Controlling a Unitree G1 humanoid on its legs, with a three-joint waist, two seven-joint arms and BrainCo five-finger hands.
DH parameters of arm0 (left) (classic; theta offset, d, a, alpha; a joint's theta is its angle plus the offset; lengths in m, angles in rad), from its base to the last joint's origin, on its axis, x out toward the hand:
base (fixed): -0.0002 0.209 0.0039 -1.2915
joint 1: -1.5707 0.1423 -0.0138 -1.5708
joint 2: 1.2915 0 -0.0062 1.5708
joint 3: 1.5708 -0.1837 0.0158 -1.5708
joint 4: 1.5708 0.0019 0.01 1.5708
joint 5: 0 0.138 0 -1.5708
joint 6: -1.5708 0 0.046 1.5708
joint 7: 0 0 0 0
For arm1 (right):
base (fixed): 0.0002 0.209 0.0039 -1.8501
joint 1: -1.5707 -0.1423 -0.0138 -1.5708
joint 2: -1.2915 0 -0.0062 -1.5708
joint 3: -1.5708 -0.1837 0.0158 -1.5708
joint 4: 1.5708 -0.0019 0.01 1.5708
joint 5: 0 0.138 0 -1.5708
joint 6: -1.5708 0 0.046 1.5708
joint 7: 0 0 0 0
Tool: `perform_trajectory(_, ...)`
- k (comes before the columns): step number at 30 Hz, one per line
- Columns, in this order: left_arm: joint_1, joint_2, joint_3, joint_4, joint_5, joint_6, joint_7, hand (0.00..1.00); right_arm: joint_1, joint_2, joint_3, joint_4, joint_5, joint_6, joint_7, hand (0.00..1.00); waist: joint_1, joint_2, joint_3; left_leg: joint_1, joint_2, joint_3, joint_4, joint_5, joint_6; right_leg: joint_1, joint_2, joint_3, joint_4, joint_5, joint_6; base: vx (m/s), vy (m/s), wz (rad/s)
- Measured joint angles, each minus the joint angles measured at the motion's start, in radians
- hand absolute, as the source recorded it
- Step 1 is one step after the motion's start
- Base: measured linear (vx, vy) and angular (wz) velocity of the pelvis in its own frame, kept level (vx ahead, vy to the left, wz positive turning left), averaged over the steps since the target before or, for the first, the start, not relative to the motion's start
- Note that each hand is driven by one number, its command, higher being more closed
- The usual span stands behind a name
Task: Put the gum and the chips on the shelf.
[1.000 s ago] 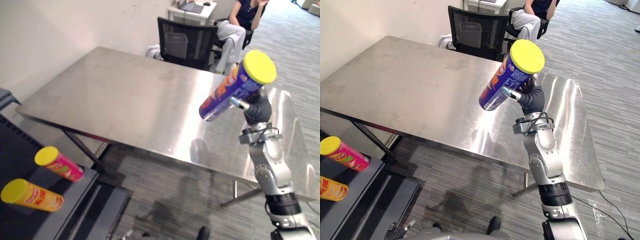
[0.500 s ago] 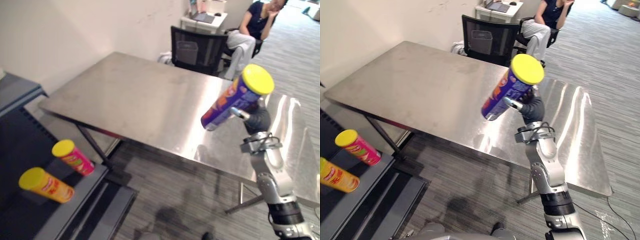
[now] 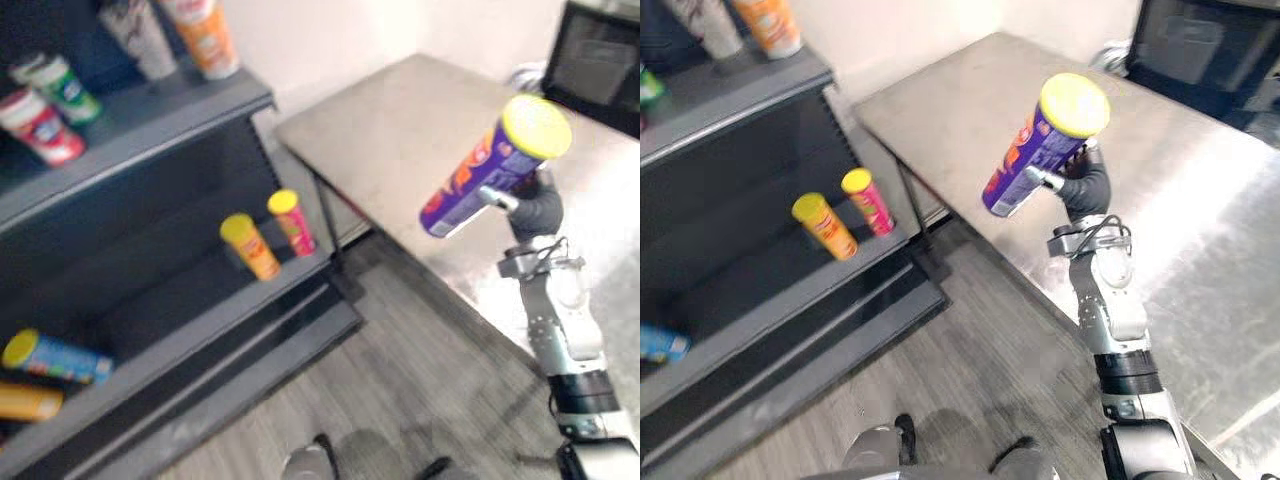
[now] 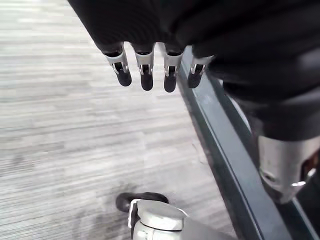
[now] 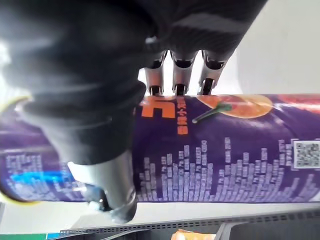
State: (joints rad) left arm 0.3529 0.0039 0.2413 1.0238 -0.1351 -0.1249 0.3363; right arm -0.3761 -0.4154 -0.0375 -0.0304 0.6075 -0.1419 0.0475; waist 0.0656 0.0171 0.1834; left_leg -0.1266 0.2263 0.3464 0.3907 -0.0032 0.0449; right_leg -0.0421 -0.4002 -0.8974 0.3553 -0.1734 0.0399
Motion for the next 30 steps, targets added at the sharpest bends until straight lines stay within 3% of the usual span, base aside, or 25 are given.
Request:
perform_trajectory(4, -0.011, 0.001, -0.008, 0.012, 0.008, 0.0, 0.006, 0.0, 0.029, -0.006, -0.054, -0.032, -0.001, 0.001, -0.03, 1.0, -0.024, 0.012, -0.007, 0.044, 0.008, 0.038, -0.1, -0.047, -0.069, 0.006, -0.029, -0.127, 0.036, 0.005, -0.004, -0.13, 0.094, 1.01)
perform_trajectory(7, -0.018, 0.022, -0.056, 0.012, 0.043, 0.0, 0.011, 0.0, 0.039, 0.016, -0.065, -0.048, -0.02, 0.001, -0.067, 1.0, -0.033, 0.013, -0.013, 0.043, -0.029, 0.089, -0.207, -0.083, -0.124, 0.007, -0.081, -0.203, 0.078, 0.029, 0.002, -0.11, 0.226, 0.83)
perform_trajectory(8, -0.028, 0.045, -0.076, 0.013, 0.044, 0.002, 0.013, 0.0, 0.05, 0.037, -0.068, -0.051, -0.022, 0.002, -0.084, 1.0, -0.029, -0.009, -0.007, 0.043, -0.065, 0.086, -0.237, -0.076, -0.121, 0.007, -0.115, -0.216, 0.093, 0.046, 0.002, -0.1, 0.276, 0.62)
perform_trajectory(10, -0.03, 0.062, -0.087, 0.011, 0.043, 0.004, 0.022, 0.0, 0.066, 0.074, -0.063, -0.051, -0.059, 0.009, -0.097, 1.0, -0.015, -0.024, -0.009, 0.044, -0.106, 0.072, -0.252, -0.069, -0.097, 0.015, -0.148, -0.213, 0.096, 0.098, -0.002, -0.11, 0.284, 0.41)
perform_trajectory(16, -0.031, 0.088, -0.08, 0.011, 0.021, 0.001, 0.006, 0.0, 0.113, 0.085, -0.022, -0.078, -0.062, 0.008, -0.11, 1.0, 0.012, -0.035, -0.005, 0.038, -0.129, 0.07, -0.25, -0.097, -0.062, 0.013, -0.125, -0.112, 0.005, 0.219, 0.006, -0.08, 0.185, 0.03)
perform_trajectory(21, -0.054, 0.088, -0.066, 0.008, 0.017, -0.008, 0.003, 0.0, 0.116, 0.118, -0.011, -0.086, -0.099, 0.008, -0.107, 1.0, 0.023, -0.053, 0.006, 0.014, -0.094, 0.118, -0.232, -0.094, -0.067, 0.006, -0.05, -0.052, -0.104, 0.211, 0.014, -0.02, 0.013, -0.07)
perform_trajectory(24, -0.057, 0.076, -0.056, 0.007, -0.01, -0.021, 0.003, 0.0, 0.116, 0.12, 0.0, -0.086, -0.098, 0.008, -0.102, 1.0, 0.021, -0.054, 0.008, 0.003, -0.074, 0.128, -0.232, -0.085, -0.082, -0.007, -0.031, -0.048, -0.101, 0.188, 0.015, 0.01, -0.033, -0.11)
perform_trajectory(30, -0.061, 0.076, -0.047, -0.009, -0.017, -0.038, 0.002, 0.0, 0.115, 0.12, 0.01, -0.085, -0.097, 0.01, -0.08, 1.0, 0.021, -0.064, 0.014, 0.027, -0.064, 0.111, -0.252, -0.061, -0.096, -0.01, -0.043, -0.041, -0.027, 0.168, 0.003, 0.05, -0.012, 0.06)
